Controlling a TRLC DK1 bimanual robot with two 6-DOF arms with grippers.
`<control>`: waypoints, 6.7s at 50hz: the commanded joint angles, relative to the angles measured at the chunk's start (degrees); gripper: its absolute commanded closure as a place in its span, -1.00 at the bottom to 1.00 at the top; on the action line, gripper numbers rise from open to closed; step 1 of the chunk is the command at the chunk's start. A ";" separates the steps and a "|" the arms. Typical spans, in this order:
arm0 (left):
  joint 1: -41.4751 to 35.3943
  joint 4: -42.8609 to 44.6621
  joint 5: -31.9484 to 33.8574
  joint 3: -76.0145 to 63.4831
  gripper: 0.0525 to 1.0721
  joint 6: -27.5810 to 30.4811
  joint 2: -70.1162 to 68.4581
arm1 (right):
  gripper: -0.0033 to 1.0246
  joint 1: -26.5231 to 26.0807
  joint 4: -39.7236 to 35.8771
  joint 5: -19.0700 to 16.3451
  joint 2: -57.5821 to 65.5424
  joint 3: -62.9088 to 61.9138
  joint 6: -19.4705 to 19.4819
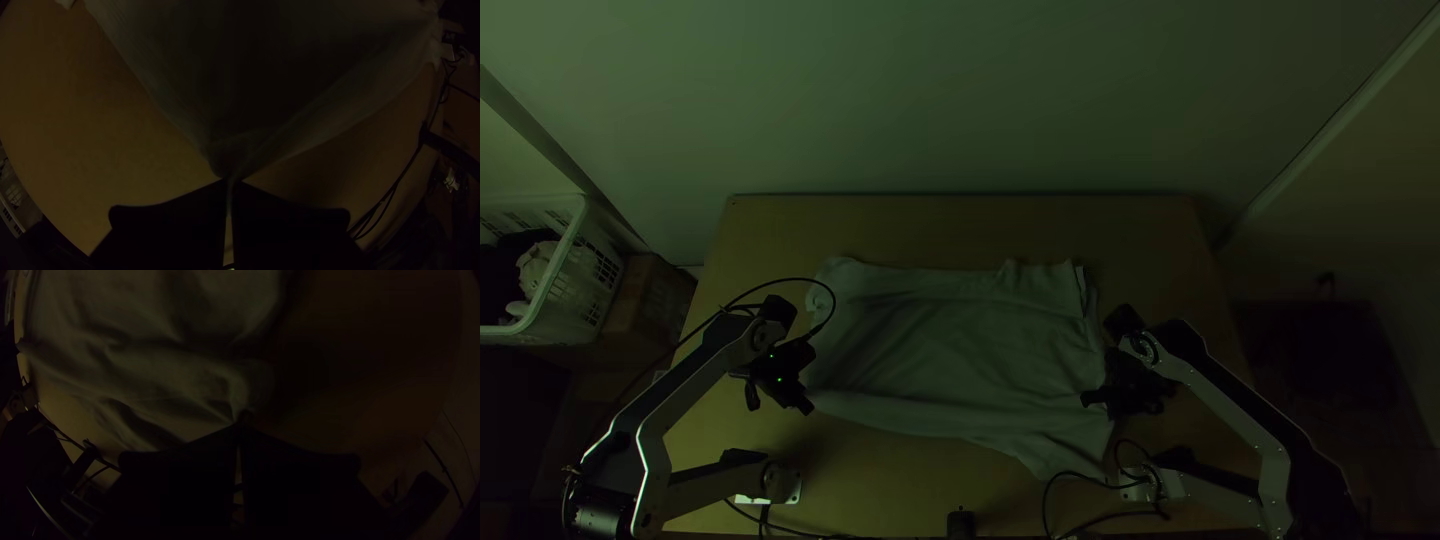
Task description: Fold the t-shirt
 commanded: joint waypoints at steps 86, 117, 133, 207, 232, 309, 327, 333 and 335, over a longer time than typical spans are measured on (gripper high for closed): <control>6.20 2.88 5.00 34.52 0.95 -3.10 20.61 | 0.95 -10.79 2.47 3.00 26.65 39.81 -5.99; 7.69 1.74 5.00 58.69 0.95 -3.81 40.56 | 0.95 -12.99 1.32 3.00 44.22 59.15 -6.96; 8.66 2.09 11.33 59.84 0.23 -3.54 43.99 | 0.80 -14.22 3.87 3.62 47.39 63.19 -8.63; 28.52 17.12 45.34 29.08 -0.90 -8.64 32.92 | -0.93 -19.94 2.73 2.21 21.99 65.30 -0.37; 22.90 19.58 44.73 27.41 -0.90 -9.34 37.66 | -0.93 -20.46 2.73 2.21 16.98 59.50 1.12; 15.69 30.21 20.38 25.74 0.95 -21.65 27.38 | -0.93 -20.81 6.60 2.21 10.39 48.52 1.39; 26.06 22.39 12.56 32.24 0.95 -11.45 23.69 | -0.93 -21.34 11.34 2.30 9.86 44.21 1.04; 27.55 19.75 8.43 33.29 0.95 -7.67 21.84 | -0.93 -21.34 12.93 2.30 9.42 42.45 1.04; 27.47 19.40 4.91 33.65 0.95 -6.71 21.05 | -0.93 -21.34 13.01 2.30 9.33 42.10 1.04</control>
